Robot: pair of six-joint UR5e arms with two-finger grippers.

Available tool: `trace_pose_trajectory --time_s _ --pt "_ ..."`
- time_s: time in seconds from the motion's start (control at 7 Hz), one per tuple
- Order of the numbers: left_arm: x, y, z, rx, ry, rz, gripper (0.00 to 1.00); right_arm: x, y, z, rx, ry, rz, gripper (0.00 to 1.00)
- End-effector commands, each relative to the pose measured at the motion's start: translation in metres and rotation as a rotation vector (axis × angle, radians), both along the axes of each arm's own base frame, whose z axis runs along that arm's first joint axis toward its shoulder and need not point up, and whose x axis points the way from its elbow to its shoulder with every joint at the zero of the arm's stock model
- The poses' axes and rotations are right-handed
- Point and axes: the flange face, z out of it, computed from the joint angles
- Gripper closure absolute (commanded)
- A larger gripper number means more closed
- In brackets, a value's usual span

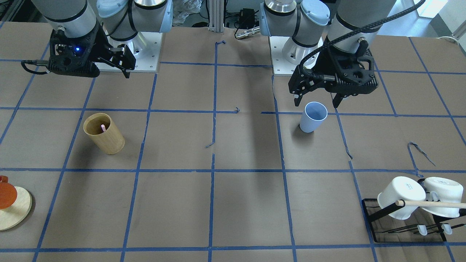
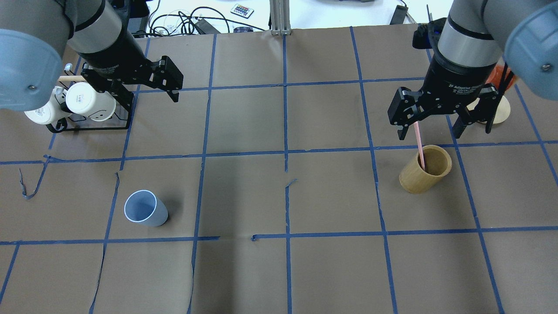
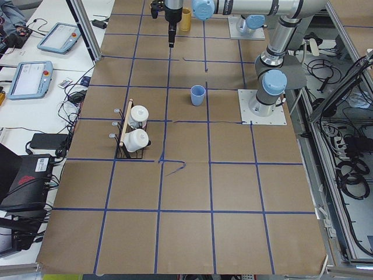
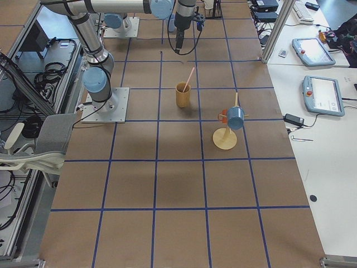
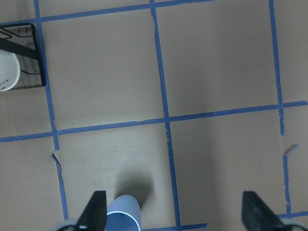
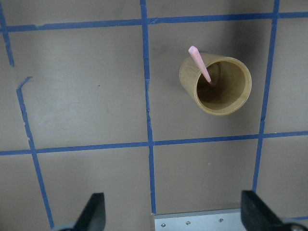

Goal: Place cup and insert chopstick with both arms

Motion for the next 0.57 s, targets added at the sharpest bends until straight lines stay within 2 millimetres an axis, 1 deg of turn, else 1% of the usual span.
trace_pose_trajectory --time_s 0.0,0.14,0.29,0.43 --pt "-0.0042 0.0009 0.0013 -0.002 -0.001 -0.01 0.0 0.0007 0.0001 0.0 -0.001 0.0 0.002 0.0" --pt "-0.006 0.0012 0.0014 -0.003 0.003 -0.006 0.0 0.0007 0.0001 0.0 -0.001 0.0 0.002 0.0" --pt "-0.0055 0.0059 0.0043 -0.008 -0.003 -0.017 0.0 0.0008 -0.0002 0.0003 -0.004 -0.001 0.001 0.0" --pt "-0.0072 0.0024 0.0005 0.0 0.006 -0.015 0.0 0.0011 -0.0003 0.0013 -0.01 -0.004 0.001 0.0"
